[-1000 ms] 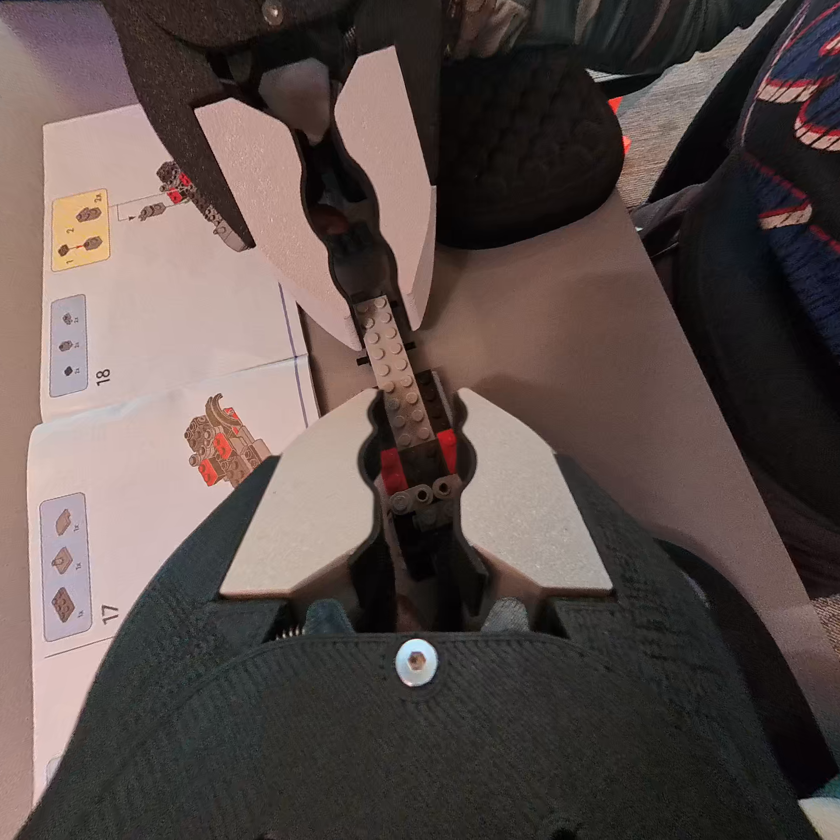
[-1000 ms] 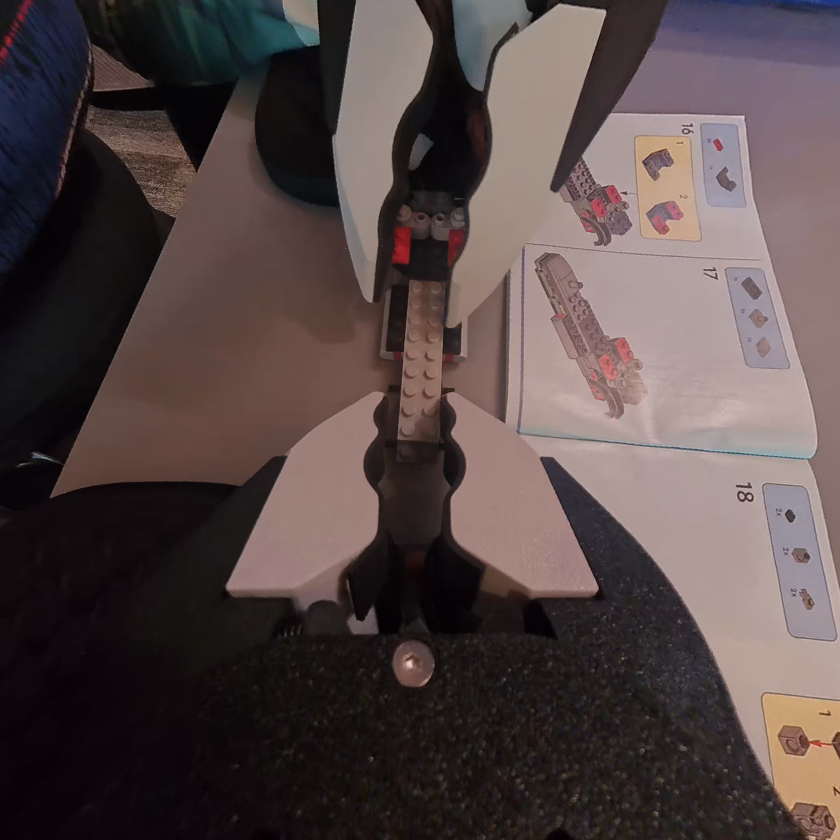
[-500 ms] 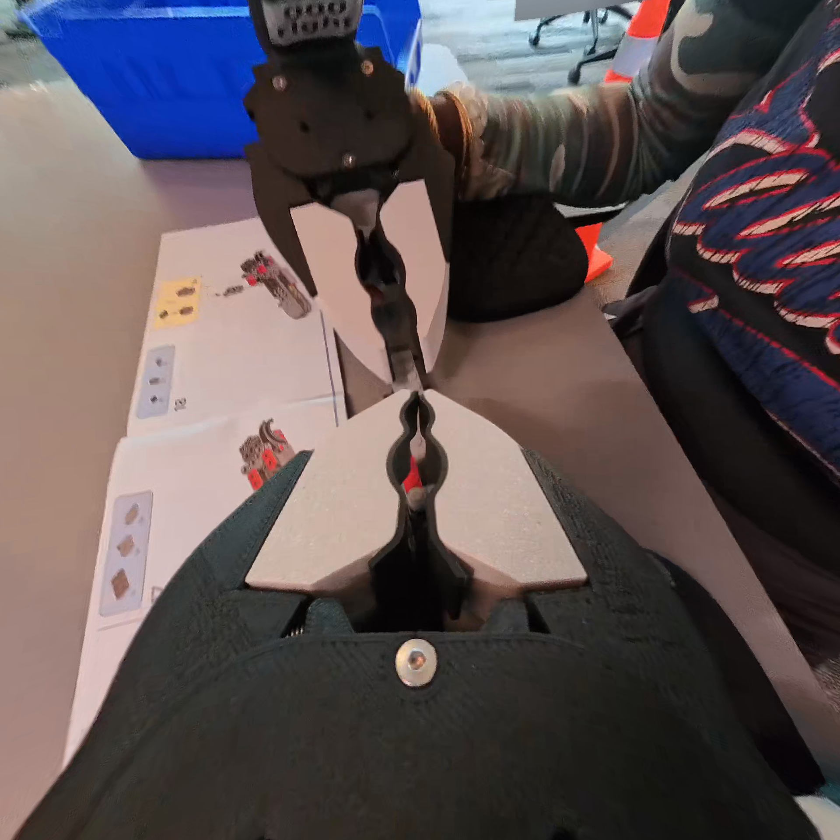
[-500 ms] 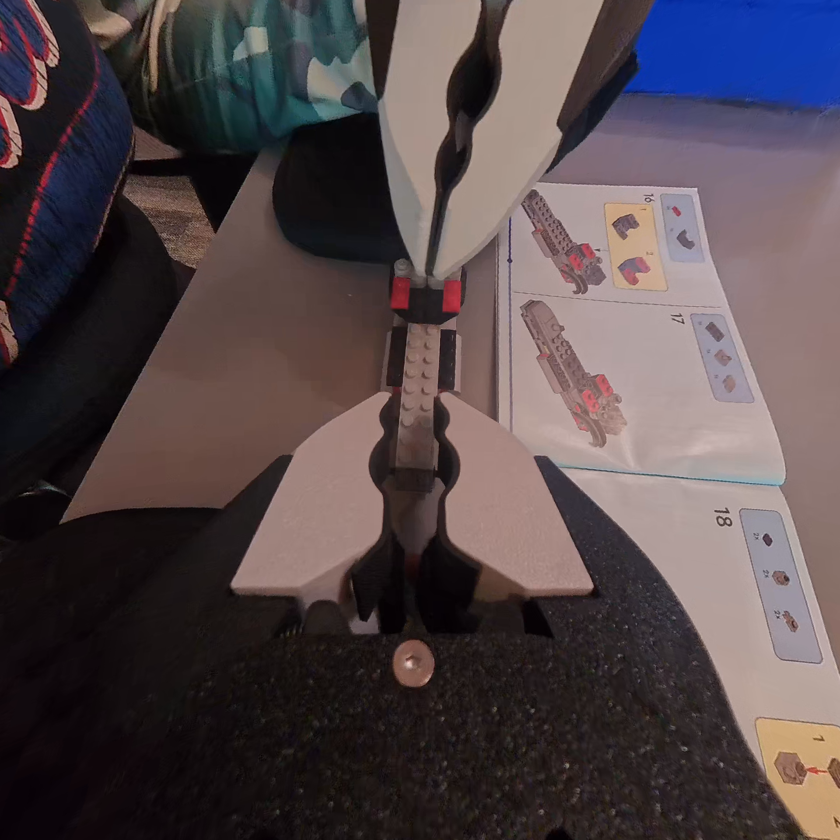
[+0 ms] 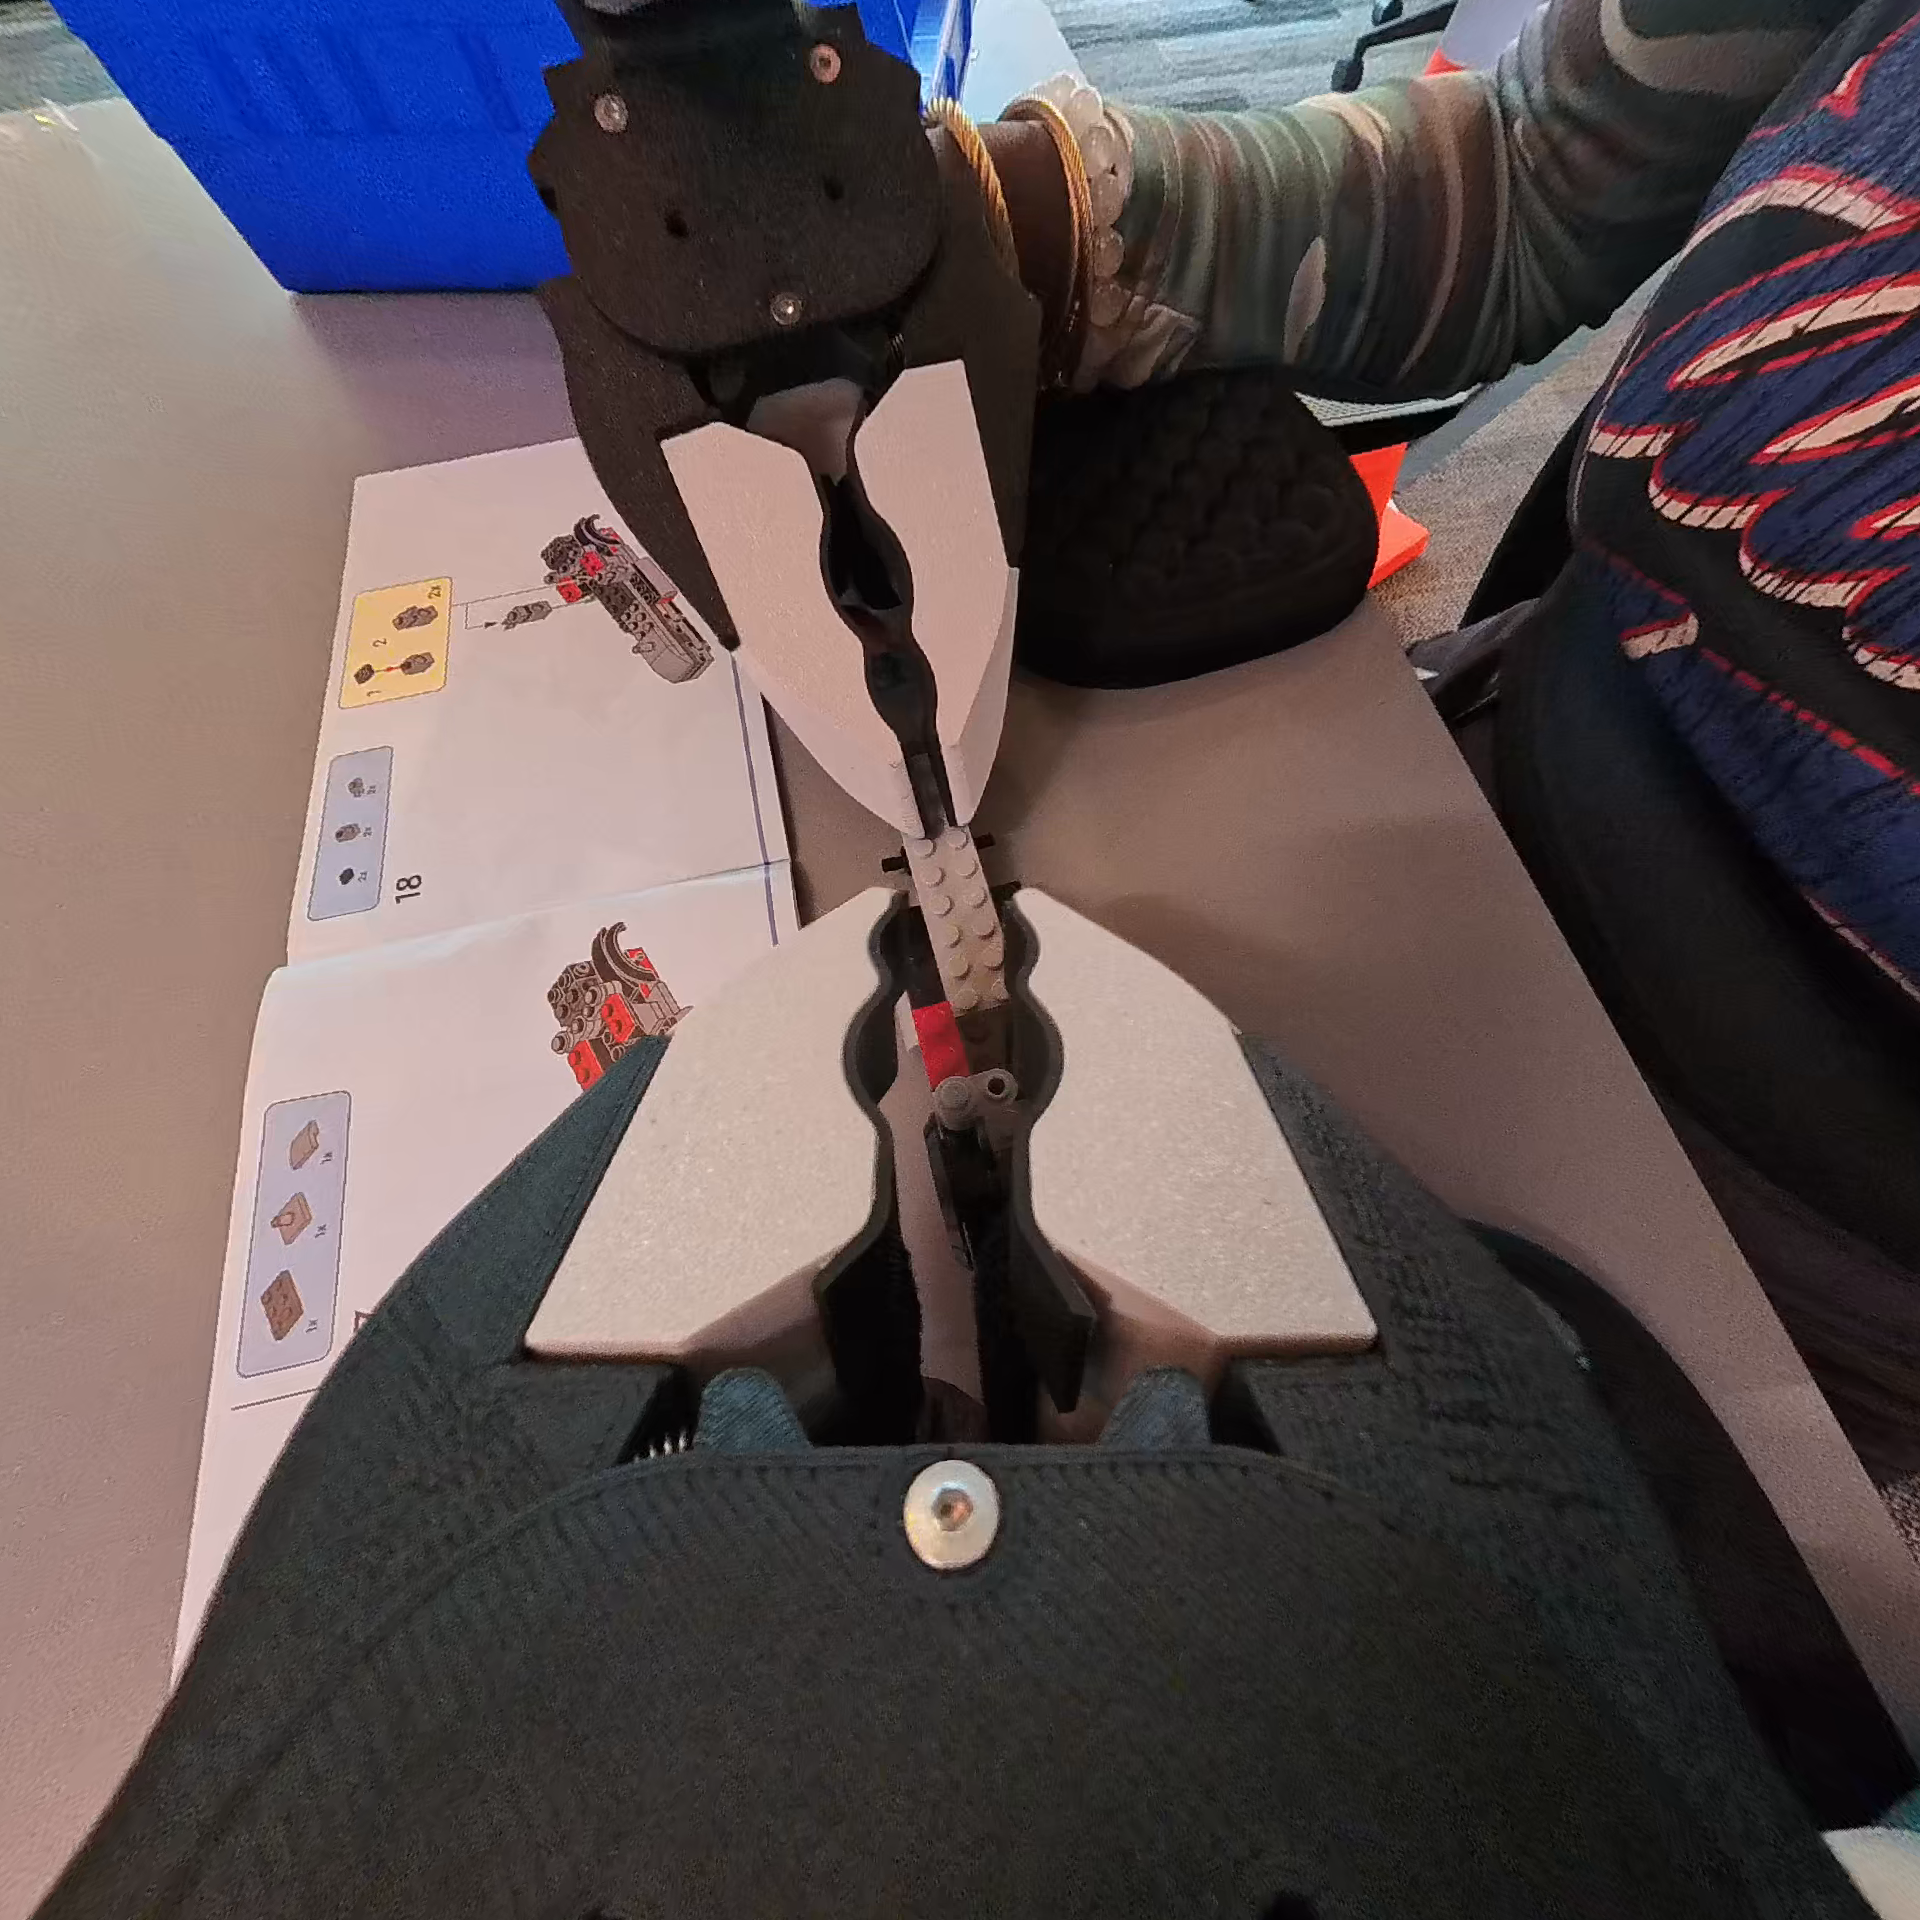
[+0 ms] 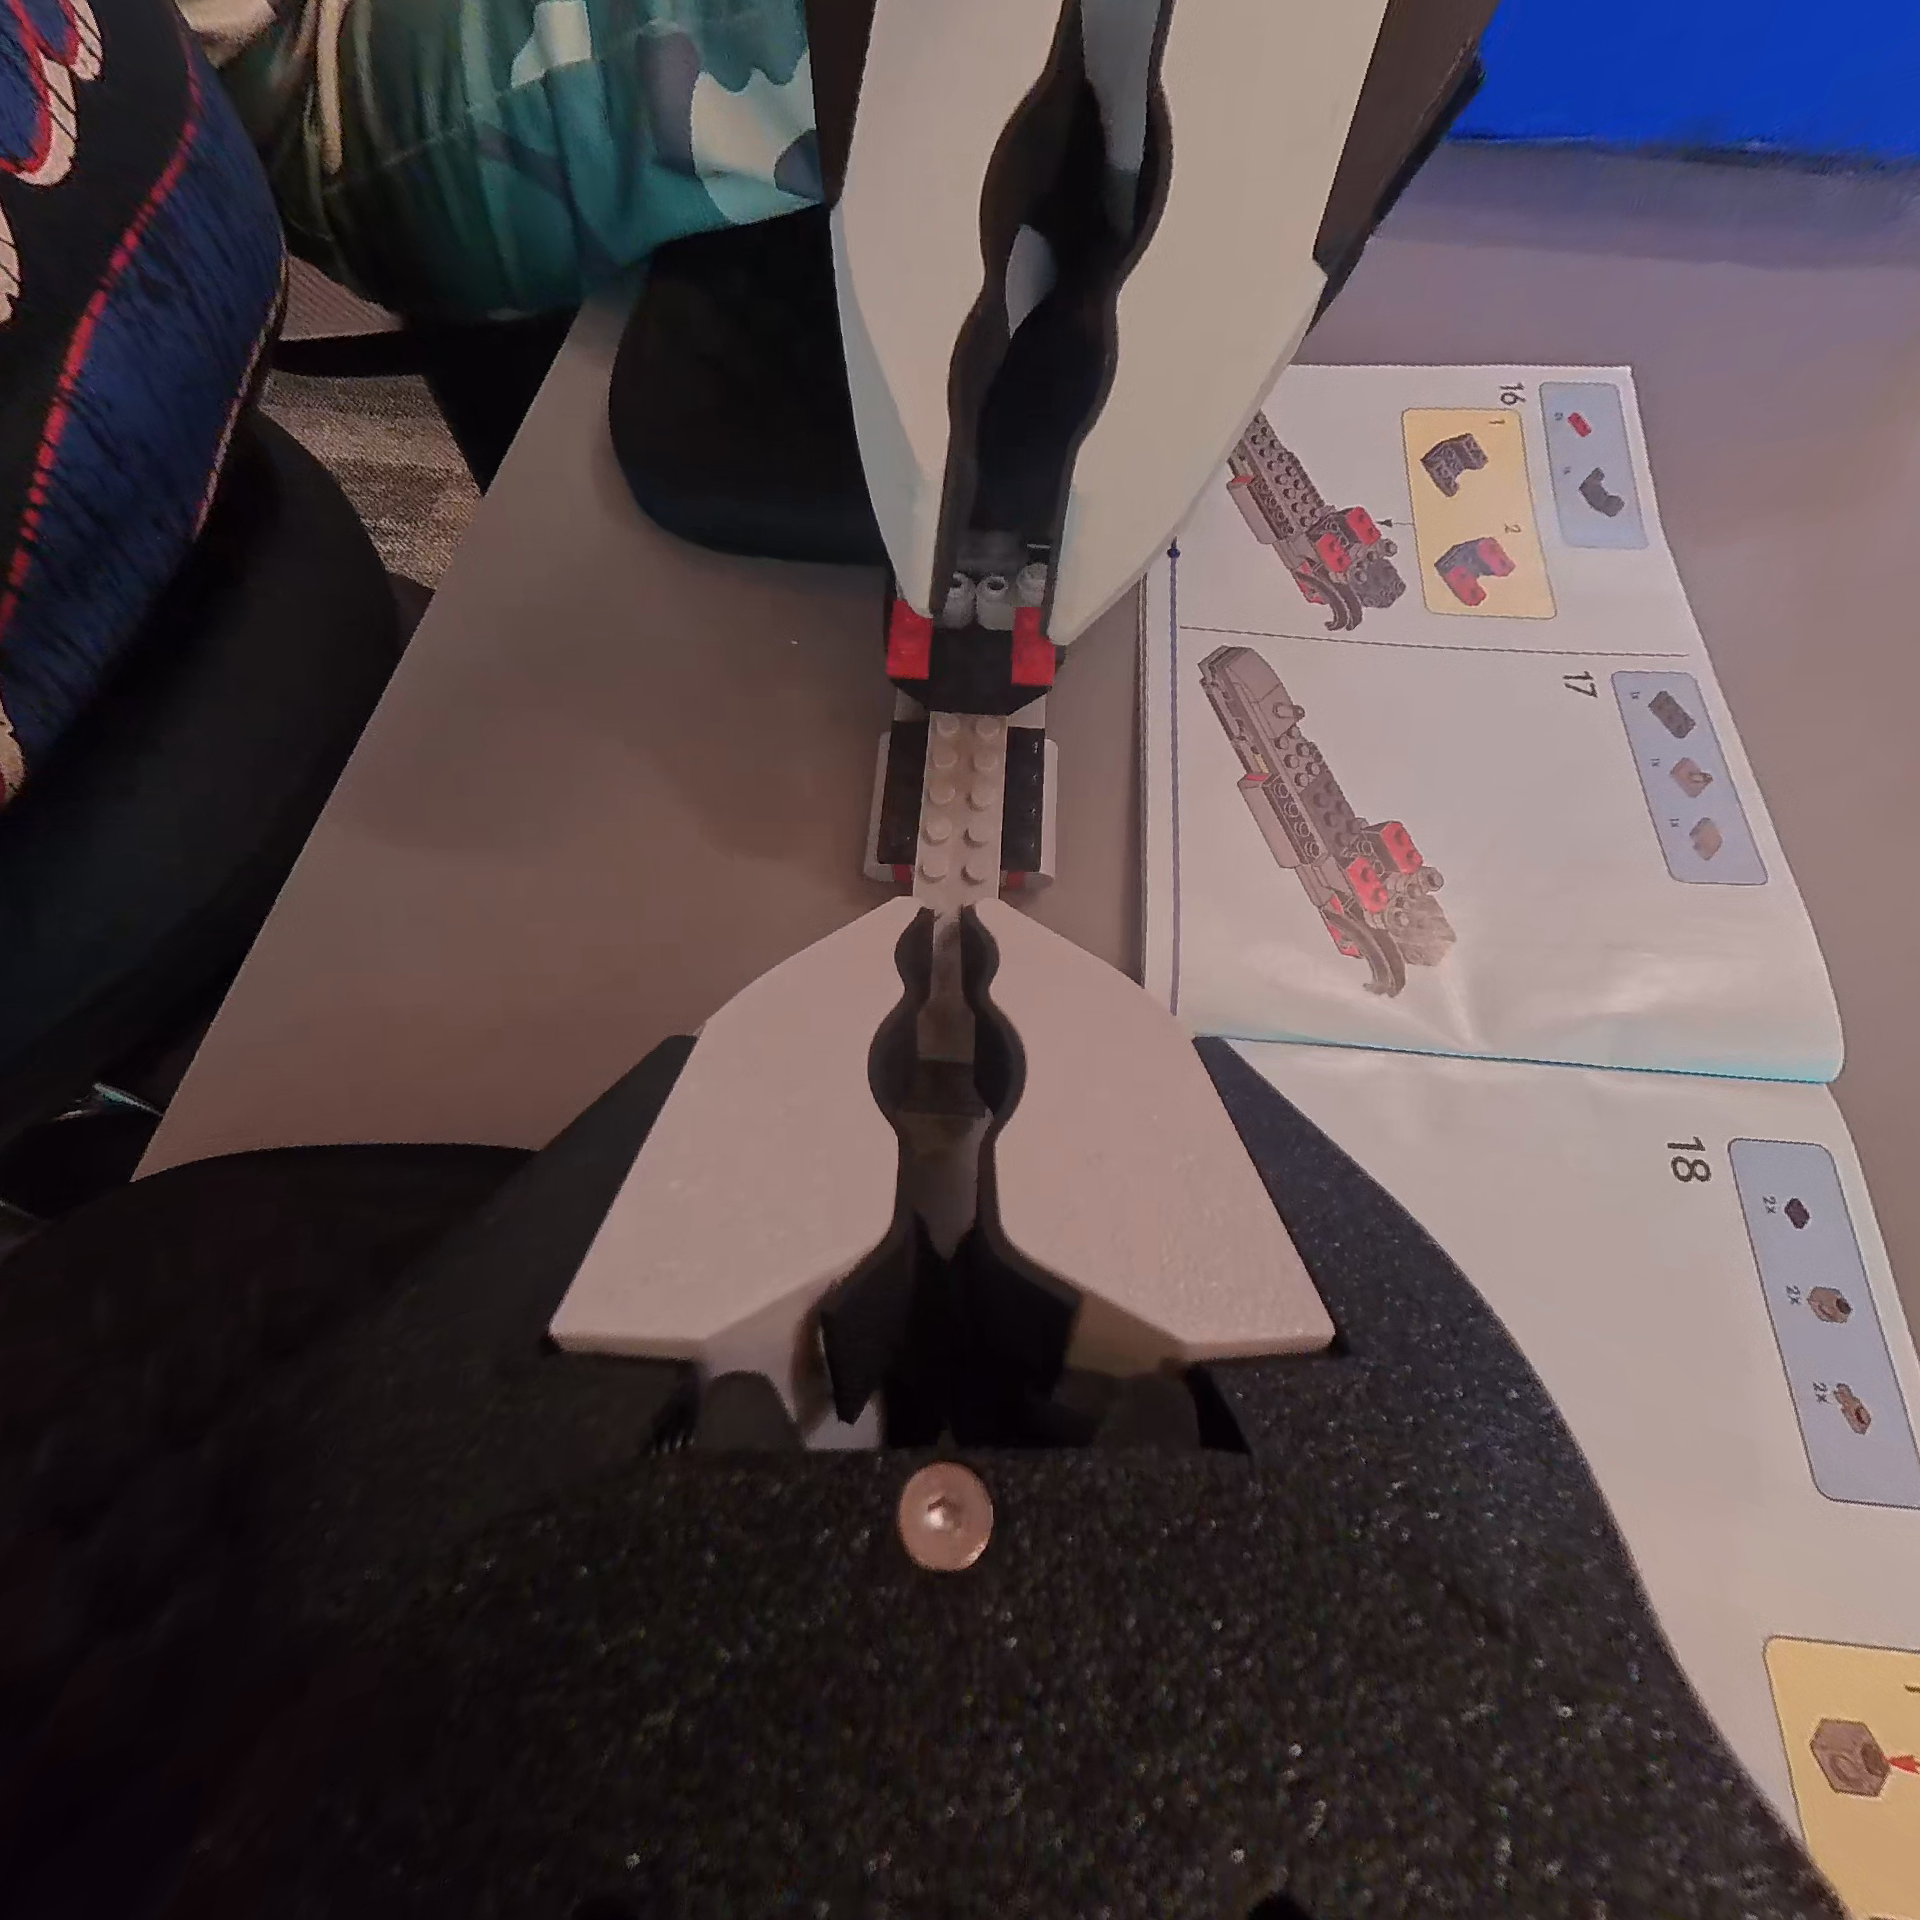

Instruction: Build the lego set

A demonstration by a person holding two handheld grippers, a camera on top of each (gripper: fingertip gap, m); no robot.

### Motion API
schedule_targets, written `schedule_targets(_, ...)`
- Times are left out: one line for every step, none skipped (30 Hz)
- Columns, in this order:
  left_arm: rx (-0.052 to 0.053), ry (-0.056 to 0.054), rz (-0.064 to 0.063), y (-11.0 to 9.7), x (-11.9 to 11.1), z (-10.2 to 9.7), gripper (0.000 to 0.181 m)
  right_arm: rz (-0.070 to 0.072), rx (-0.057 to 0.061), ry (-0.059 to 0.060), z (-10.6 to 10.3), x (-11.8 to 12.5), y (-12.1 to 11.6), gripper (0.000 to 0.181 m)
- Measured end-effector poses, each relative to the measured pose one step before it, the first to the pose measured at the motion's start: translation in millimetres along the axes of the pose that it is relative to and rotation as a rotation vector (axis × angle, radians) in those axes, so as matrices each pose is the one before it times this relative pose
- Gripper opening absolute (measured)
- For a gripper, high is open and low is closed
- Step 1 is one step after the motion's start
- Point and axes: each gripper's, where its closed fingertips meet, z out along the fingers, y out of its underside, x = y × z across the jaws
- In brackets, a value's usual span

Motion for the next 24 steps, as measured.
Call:
schedule_targets(0.0071,0.0015,0.0005,-1.12,0.25,-0.54,0.016,-0.0007,0.0002,-0.0013,-0.10,-0.19,-0.06,0.005)
schedule_targets(0.0078,-0.0016,0.0042,-1.30,0.07,-0.39,0.014,-0.0025,-0.0011,-0.0018,-0.03,-0.21,-0.01,0.006)
schedule_targets(0.0054,-0.0054,0.0054,-0.85,-0.38,-0.41,0.013,-0.0037,0.0013,-0.0004,-0.16,-0.22,-0.48,0.006)
schedule_targets(-0.0005,-0.0094,0.0030,0.10,-1.33,-0.32,0.012,-0.0026,0.0114,0.0020,-0.48,0.16,-1.45,0.006)
schedule_targets(-0.0055,-0.0065,0.0003,1.04,-0.93,-0.16,0.012,0.0007,0.0149,0.0017,-0.84,0.42,-2.00,0.006)
schedule_targets(-0.0057,-0.0010,-0.0014,1.11,-0.37,-0.01,0.012,0.0034,0.0109,0.0045,-0.93,1.01,-1.51,0.006)
schedule_targets(-0.0037,0.0008,-0.0017,0.77,-0.03,0.05,0.012,0.0041,0.0049,0.0057,-0.89,1.18,-0.45,0.007)
schedule_targets(-0.0017,0.0003,-0.0009,0.38,0.03,0.02,0.012,0.0025,0.0048,0.0014,-0.68,0.52,-0.47,0.007)
schedule_targets(-0.0016,-0.0007,-0.0009,0.37,-0.10,0.02,0.012,0.0010,0.0064,0.0016,-0.52,0.43,-0.70,0.007)
schedule_targets(-0.0036,-0.0001,-0.0008,0.53,-0.10,0.24,0.013,0.0000,0.0058,0.0030,-0.38,0.52,-0.86,0.007)
schedule_targets(-0.0046,0.0004,0.0001,0.63,0.06,0.58,0.013,0.0004,0.0024,0.0015,-0.35,0.28,-0.24,0.007)
schedule_targets(-0.0046,0.0006,0.0012,0.55,0.11,0.50,0.013,0.0017,-0.0035,0.0019,-0.13,0.48,0.72,0.008)
schedule_targets(-0.0041,0.0009,0.0015,0.57,0.26,0.38,0.013,0.0019,-0.0061,0.0026,-0.09,0.55,1.16,0.008)
schedule_targets(-0.0031,-0.0012,-0.0003,0.57,-0.27,0.09,0.013,0.0018,-0.0050,0.0011,0.11,0.42,1.06,0.008)
schedule_targets(-0.0014,-0.0027,-0.0021,0.35,-0.53,-0.34,0.013,0.0016,-0.0032,-0.0002,0.19,0.19,0.62,0.008)
schedule_targets(0.0017,-0.0017,-0.0019,-0.10,-0.41,-0.41,0.013,0.0008,0.0000,-0.0005,0.13,0.16,0.15,0.008)
schedule_targets(0.0031,-0.0017,0.0001,-0.42,-0.21,-0.32,0.012,0.0005,0.0029,-0.0009,-0.07,0.01,-0.32,0.008)
schedule_targets(0.0011,-0.0043,0.0031,-0.33,-0.42,-0.23,0.011,0.0000,0.0053,0.0020,-0.70,0.41,-0.97,0.008)
schedule_targets(-0.0007,-0.0065,0.0052,-0.11,-0.69,-0.18,0.010,-0.0014,0.0109,0.0095,-1.45,1.27,-2.17,0.009)
schedule_targets(0.0000,-0.0043,0.0042,-0.08,-0.46,-0.12,0.010,-0.0027,0.0174,0.0139,-2.34,1.70,-3.41,0.011)
schedule_targets(0.0013,-0.0008,0.0005,-0.13,-0.13,-0.15,0.010,0.0001,0.0172,0.0220,-3.14,2.69,-3.68,0.014)
schedule_targets(0.0022,0.0024,-0.0032,-0.16,0.19,-0.37,0.011,0.0003,0.0161,0.0244,-3.70,2.86,-3.57,0.016)
schedule_targets(0.0042,0.0067,-0.0056,-0.42,0.75,-0.41,0.012,-0.0015,0.0168,0.0155,-3.49,1.32,-3.15,0.018)
schedule_targets(0.0061,0.0101,-0.0082,-0.69,1.21,-0.45,0.016,-0.0022,0.0154,0.0035,-2.76,-0.45,-2.45,0.021)
